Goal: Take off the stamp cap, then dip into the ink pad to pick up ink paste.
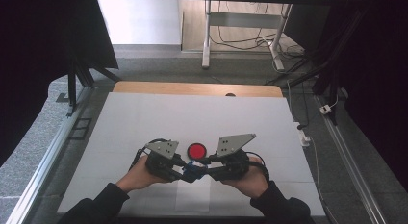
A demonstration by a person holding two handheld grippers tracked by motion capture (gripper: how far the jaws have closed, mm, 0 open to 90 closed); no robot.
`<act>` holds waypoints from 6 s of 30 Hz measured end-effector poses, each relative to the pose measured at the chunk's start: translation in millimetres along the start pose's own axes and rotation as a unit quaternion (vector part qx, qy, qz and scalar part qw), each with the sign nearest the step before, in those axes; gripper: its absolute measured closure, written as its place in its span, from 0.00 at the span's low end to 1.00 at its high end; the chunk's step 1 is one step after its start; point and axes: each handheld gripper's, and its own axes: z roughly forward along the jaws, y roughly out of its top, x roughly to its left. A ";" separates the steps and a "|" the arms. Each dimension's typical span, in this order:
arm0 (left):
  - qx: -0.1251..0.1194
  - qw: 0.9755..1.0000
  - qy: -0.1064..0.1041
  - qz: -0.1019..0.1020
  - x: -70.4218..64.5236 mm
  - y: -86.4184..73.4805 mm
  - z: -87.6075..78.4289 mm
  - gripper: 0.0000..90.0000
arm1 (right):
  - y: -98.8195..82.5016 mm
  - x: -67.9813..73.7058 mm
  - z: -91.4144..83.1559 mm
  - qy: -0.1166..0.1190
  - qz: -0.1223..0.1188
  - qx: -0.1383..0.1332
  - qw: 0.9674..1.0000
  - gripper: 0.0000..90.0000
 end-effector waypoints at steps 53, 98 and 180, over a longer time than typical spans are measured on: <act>0.035 0.997 0.043 -0.054 -6.6 -4.4 -4.3 0.76 | -3.9 -5.0 -12.3 -0.034 -0.001 -0.023 0.999 0.80; -0.007 0.955 0.249 -0.159 -80.6 -34.2 -76.7 0.76 | -7.7 -8.9 -15.7 -0.078 0.014 -0.009 0.997 0.80; -0.005 0.904 0.341 -0.257 -126.5 -98.3 -113.1 0.76 | -14.8 -51.6 17.7 -0.136 0.052 0.037 0.989 0.80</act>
